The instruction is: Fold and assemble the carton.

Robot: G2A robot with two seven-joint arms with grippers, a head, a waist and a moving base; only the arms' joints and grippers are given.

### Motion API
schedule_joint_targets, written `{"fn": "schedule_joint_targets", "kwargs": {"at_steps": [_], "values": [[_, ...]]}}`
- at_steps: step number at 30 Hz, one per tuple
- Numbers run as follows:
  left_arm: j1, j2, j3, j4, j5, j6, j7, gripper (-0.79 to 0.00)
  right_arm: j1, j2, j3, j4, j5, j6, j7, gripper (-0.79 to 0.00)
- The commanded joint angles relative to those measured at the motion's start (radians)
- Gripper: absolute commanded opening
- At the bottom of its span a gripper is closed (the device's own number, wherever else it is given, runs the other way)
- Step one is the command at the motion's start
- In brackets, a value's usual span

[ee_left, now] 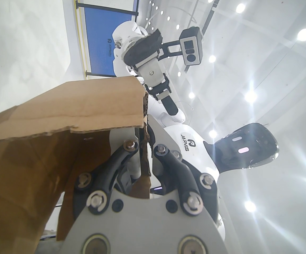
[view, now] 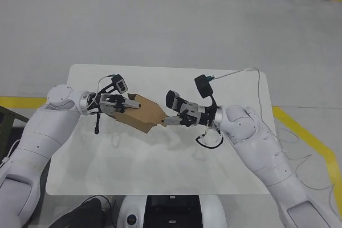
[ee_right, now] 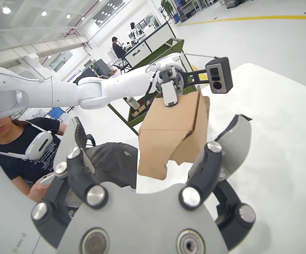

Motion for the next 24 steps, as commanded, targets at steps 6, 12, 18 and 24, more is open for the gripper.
{"fn": "schedule_joint_targets", "kwargs": {"at_steps": [6,12,18,24], "values": [[-0.004,-0.005,-0.004,0.000,0.008,-0.005,0.000,-0.785,-0.023,0.011,0.017,-0.007,0.041,0.052,0.042,-0.292],[-0.002,-0.008,-0.006,-0.001,0.015,-0.005,0.000,-0.785,-0.031,0.018,0.020,-0.019,0.082,0.080,0.087,-0.425],[-0.002,-0.011,-0.009,-0.006,0.021,-0.012,0.000,-0.785,-0.030,0.017,0.005,-0.015,0.101,0.095,0.097,-0.496],[-0.003,-0.013,-0.016,-0.001,0.024,-0.015,0.000,-0.785,-0.038,0.018,-0.001,-0.008,0.109,0.104,0.101,-0.440]]}}
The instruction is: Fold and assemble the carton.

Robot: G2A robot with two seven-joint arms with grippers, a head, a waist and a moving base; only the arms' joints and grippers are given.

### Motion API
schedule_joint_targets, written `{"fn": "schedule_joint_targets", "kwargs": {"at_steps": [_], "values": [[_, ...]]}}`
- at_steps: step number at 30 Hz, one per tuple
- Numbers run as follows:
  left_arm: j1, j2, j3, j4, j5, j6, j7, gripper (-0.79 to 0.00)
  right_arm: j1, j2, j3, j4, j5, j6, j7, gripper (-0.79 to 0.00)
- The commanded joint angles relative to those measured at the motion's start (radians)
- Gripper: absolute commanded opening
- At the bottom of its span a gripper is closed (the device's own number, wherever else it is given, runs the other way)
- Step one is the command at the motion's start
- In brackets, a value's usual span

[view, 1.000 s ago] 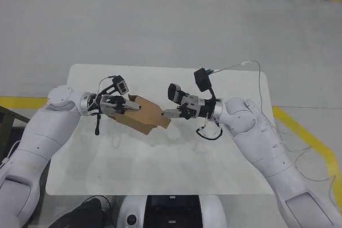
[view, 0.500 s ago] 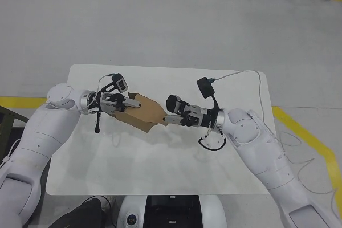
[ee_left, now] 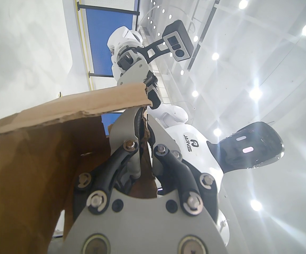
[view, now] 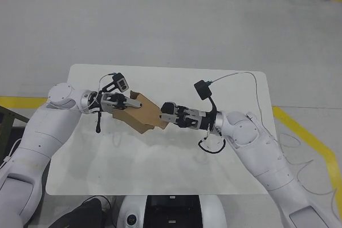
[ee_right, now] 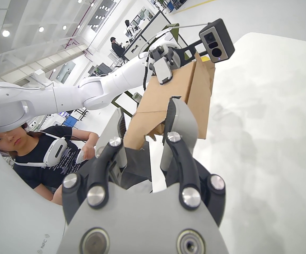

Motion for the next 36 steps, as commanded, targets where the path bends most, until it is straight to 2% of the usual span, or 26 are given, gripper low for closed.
{"fn": "schedule_joint_targets", "kwargs": {"at_steps": [1,7,16,21,27,36], "values": [[0.000,0.000,-0.002,0.002,0.002,-0.001,0.000,-0.785,-0.002,0.000,-0.001,0.000,0.001,0.001,0.001,-0.437],[0.002,-0.002,-0.007,0.006,0.005,-0.001,0.000,-0.785,-0.008,0.004,0.017,-0.007,-0.029,-0.018,-0.033,-0.397],[0.006,-0.004,-0.014,0.008,0.003,-0.002,0.000,-0.785,-0.027,0.007,0.007,-0.006,-0.012,-0.001,-0.014,-0.409],[0.006,-0.005,-0.017,0.006,0.004,-0.001,0.000,-0.785,-0.016,0.001,-0.018,0.007,-0.001,-0.005,-0.014,-0.453],[0.008,-0.005,-0.022,0.000,0.004,0.002,0.000,-0.785,0.005,-0.007,-0.041,0.042,-0.002,-0.018,-0.026,-0.600],[0.013,-0.004,-0.028,-0.007,0.004,0.003,0.000,-0.785,0.025,-0.018,-0.075,0.078,-0.004,-0.023,-0.028,-0.613]]}}
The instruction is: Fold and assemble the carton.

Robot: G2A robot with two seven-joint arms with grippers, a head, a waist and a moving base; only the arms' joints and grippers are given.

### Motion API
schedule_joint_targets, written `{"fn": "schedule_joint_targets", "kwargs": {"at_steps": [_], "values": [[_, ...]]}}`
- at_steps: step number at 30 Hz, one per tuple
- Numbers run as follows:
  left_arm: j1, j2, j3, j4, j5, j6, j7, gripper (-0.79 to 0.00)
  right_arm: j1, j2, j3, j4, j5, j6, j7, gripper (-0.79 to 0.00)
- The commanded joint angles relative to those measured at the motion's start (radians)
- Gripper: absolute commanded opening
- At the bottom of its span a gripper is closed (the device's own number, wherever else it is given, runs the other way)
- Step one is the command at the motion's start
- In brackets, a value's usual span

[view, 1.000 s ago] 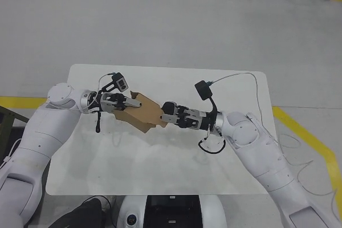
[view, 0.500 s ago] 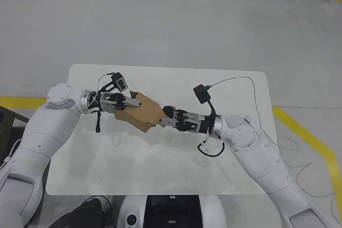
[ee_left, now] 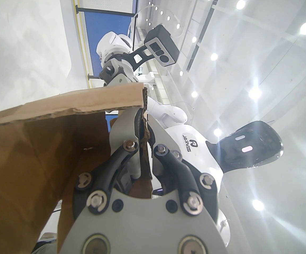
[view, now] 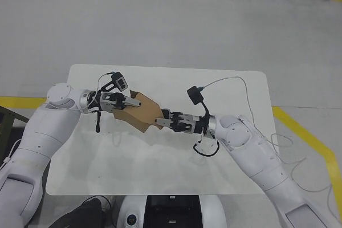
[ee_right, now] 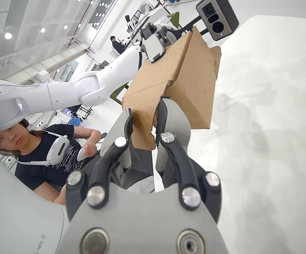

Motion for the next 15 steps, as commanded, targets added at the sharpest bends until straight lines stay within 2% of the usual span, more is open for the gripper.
{"fn": "schedule_joint_targets", "kwargs": {"at_steps": [1,9,15], "values": [[0.001,0.000,-0.001,-0.001,0.000,0.001,0.000,-0.785,0.005,-0.001,-0.004,0.008,-0.003,-0.001,0.001,-0.613],[0.003,0.000,-0.005,-0.005,-0.001,0.004,0.000,-0.785,0.023,-0.005,-0.011,0.023,-0.057,-0.005,-0.012,-0.600],[0.006,-0.001,-0.006,-0.003,0.002,0.009,0.000,-0.785,0.019,0.001,0.005,-0.015,-0.155,0.011,-0.029,-0.548]]}}
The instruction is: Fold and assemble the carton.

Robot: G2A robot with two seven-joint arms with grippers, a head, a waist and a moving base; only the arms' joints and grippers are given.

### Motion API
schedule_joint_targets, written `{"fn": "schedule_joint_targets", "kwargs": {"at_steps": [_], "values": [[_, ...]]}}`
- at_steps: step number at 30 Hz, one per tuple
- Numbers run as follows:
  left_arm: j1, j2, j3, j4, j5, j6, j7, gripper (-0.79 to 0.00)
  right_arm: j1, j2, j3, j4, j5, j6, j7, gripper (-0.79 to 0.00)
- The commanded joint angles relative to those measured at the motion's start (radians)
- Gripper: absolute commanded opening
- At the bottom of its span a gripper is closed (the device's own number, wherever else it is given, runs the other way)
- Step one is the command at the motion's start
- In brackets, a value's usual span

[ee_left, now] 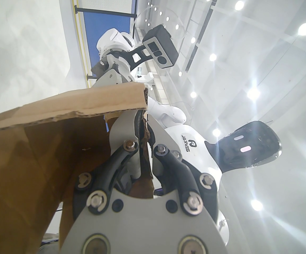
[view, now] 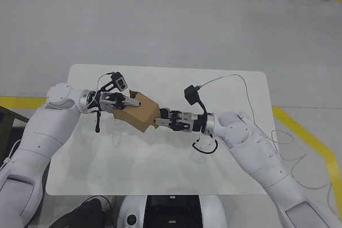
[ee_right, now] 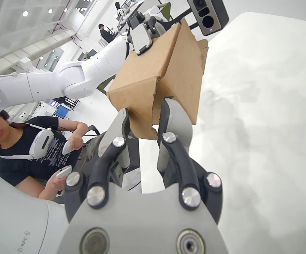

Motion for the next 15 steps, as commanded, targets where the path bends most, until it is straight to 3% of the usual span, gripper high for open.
{"fn": "schedule_joint_targets", "kwargs": {"at_steps": [1,6,15], "values": [[0.001,0.000,0.000,-0.001,0.001,0.001,0.000,-0.785,-0.005,0.002,0.005,-0.012,-0.024,0.006,-0.006,-0.536],[0.003,0.000,-0.002,-0.007,-0.001,0.002,0.000,-0.785,-0.017,0.007,0.015,-0.046,-0.085,0.023,-0.022,-0.505],[0.005,-0.001,-0.003,-0.009,0.002,0.005,0.000,-0.785,-0.043,0.014,0.038,-0.106,-0.169,0.065,-0.064,-0.545]]}}
